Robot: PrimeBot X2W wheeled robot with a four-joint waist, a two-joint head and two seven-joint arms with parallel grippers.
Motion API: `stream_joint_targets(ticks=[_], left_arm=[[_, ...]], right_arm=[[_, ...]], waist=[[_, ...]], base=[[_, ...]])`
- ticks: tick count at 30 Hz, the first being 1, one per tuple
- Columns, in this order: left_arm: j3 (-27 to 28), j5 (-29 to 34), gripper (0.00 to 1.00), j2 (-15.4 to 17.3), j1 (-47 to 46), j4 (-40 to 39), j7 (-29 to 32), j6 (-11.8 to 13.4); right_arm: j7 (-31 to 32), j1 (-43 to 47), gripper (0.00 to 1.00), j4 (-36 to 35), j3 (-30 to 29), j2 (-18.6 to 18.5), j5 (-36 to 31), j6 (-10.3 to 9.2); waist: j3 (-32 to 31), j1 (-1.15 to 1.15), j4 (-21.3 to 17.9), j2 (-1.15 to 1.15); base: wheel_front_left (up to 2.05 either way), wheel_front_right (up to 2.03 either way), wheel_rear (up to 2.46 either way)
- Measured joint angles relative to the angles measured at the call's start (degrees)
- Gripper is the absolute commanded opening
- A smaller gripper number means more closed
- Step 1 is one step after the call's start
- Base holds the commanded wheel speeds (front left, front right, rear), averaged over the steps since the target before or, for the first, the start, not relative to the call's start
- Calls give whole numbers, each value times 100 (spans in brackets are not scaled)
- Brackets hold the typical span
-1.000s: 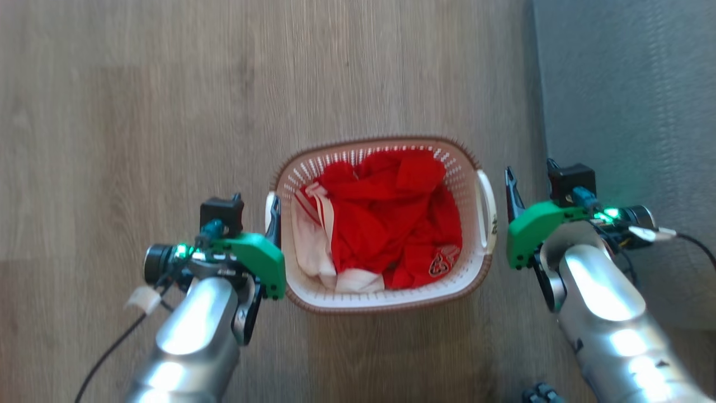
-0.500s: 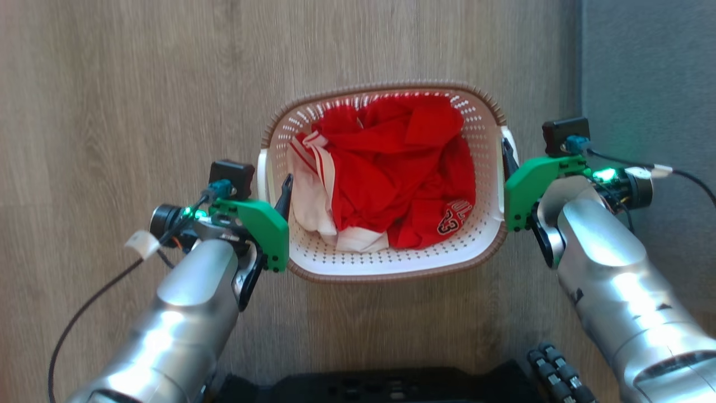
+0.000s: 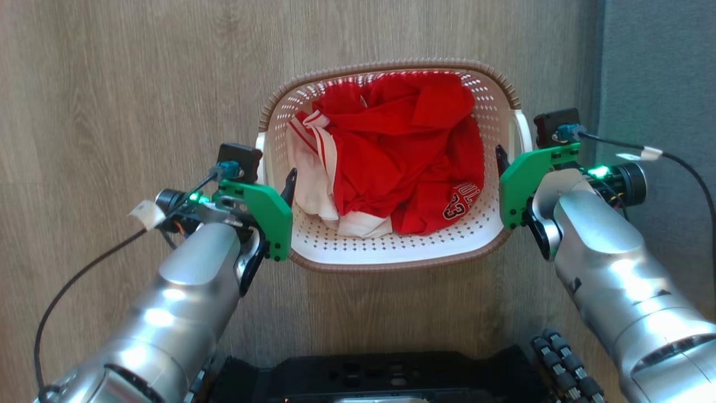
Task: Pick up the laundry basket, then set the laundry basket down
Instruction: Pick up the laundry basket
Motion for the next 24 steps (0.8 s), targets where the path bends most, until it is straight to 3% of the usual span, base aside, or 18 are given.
stream_joint_targets(ticks=[24], left_arm=[[-1292, -1028, 100, -2, -732, 103, 698, -42]], right_arm=[[147, -633, 100, 420, 383, -15, 382, 0]], waist=[[604, 0, 153, 0]], base=[[0, 0, 0]])
